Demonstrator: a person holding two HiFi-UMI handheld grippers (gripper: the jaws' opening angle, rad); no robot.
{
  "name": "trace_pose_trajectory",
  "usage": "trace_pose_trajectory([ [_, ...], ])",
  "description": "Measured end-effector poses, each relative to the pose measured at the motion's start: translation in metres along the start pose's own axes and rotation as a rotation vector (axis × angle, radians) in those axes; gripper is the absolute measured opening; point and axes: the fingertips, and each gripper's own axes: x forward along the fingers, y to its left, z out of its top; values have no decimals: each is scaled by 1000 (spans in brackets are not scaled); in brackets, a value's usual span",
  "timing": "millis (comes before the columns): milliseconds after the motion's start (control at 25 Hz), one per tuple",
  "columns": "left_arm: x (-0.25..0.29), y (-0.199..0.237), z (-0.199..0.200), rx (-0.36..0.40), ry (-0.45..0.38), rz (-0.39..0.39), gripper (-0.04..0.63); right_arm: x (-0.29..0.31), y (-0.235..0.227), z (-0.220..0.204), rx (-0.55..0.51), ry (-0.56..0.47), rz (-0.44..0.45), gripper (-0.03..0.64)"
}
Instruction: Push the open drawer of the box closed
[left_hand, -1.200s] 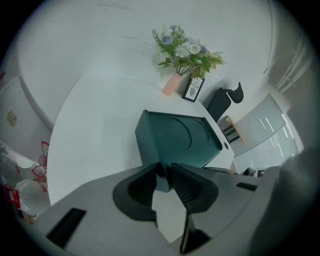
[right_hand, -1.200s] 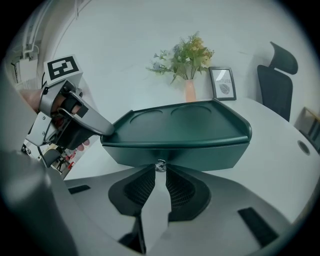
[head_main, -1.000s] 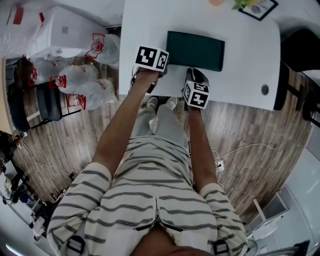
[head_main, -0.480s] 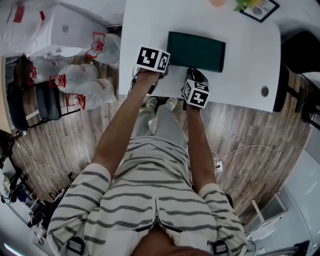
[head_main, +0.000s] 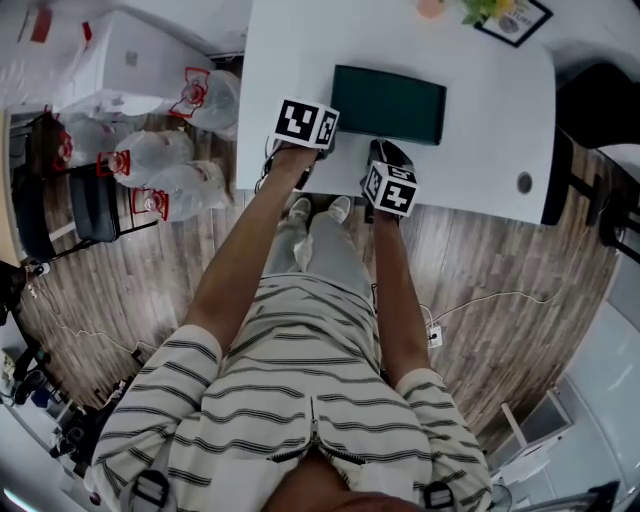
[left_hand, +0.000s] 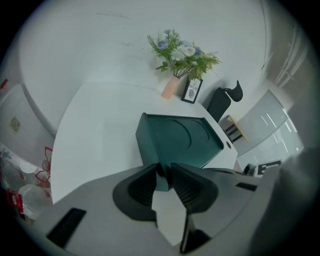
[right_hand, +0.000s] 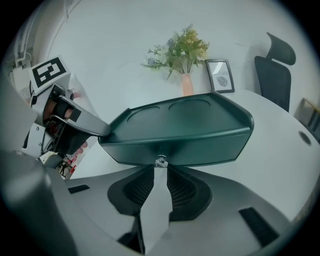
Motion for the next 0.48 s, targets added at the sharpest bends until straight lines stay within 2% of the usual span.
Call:
trace_pose_trajectory([
  [240, -5, 0, 0, -2, -27, -6, 83, -24, 7, 1, -14, -17, 20, 86],
  [480, -32, -10, 4, 81, -117, 27, 26, -55, 14, 14, 19, -76, 35, 58],
])
